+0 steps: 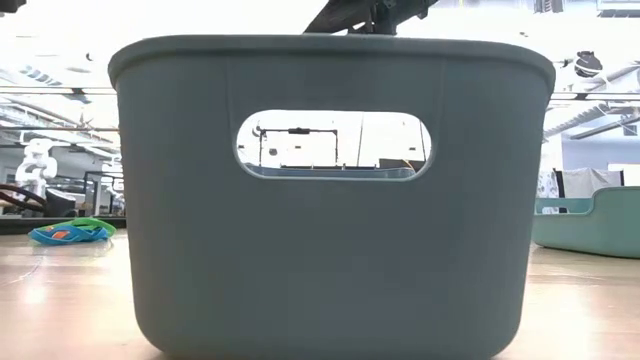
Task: Sort rubber bands into baskets
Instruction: Put the orange rubber band into the orange bin
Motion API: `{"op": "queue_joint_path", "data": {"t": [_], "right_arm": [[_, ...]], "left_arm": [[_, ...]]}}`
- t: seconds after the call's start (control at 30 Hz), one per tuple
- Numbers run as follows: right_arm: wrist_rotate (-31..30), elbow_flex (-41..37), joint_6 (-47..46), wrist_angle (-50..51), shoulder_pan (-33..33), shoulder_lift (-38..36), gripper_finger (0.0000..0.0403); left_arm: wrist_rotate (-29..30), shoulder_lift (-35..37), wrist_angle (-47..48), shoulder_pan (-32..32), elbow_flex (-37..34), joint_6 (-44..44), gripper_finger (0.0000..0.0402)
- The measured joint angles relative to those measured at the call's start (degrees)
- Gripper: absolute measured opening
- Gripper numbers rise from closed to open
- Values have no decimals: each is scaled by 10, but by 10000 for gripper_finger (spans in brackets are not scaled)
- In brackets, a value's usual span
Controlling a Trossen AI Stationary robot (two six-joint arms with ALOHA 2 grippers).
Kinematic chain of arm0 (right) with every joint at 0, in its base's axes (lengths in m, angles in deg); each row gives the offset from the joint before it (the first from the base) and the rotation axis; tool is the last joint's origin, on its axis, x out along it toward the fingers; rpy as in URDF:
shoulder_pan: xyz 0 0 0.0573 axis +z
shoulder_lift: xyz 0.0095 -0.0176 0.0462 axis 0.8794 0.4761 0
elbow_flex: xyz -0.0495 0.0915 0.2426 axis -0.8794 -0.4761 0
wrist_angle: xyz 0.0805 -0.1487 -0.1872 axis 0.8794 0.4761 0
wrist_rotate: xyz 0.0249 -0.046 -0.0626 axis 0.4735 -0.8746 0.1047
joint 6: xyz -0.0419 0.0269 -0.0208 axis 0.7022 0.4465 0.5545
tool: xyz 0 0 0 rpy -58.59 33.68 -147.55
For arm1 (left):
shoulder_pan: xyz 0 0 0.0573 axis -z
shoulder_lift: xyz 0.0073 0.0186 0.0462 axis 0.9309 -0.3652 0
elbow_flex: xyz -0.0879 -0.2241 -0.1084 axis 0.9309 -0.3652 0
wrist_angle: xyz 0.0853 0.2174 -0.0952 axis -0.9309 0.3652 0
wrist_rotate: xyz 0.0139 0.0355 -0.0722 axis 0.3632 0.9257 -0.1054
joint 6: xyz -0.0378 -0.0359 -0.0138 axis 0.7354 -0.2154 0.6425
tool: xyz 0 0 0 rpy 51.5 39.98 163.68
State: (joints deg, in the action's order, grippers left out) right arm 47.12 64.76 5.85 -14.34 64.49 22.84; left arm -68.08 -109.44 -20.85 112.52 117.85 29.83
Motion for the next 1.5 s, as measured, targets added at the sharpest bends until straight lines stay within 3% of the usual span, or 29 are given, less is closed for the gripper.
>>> {"op": "queue_joint_path", "data": {"t": [0.43, 0.87, 1.17, 1.3, 1.5], "right_arm": [[3, 0, -4, 10, 16, 0, 210], [3, 0, -9, 33, 22, 0, 210], [3, 0, -20, 35, 21, 0, 210], [3, 0, -22, 45, 20, 0, 210], [3, 0, -35, 139, 18, 6, 210]], "left_arm": [[1, -17, -28, 0, 0, -20, 5], [-3, -17, 20, 0, 0, -32, 80], [-18, 3, 38, -22, 0, -122, 88], [17, 29, 38, -48, 0, -181, 88], [189, 54, 30, -114, 0, -308, 88]]}}
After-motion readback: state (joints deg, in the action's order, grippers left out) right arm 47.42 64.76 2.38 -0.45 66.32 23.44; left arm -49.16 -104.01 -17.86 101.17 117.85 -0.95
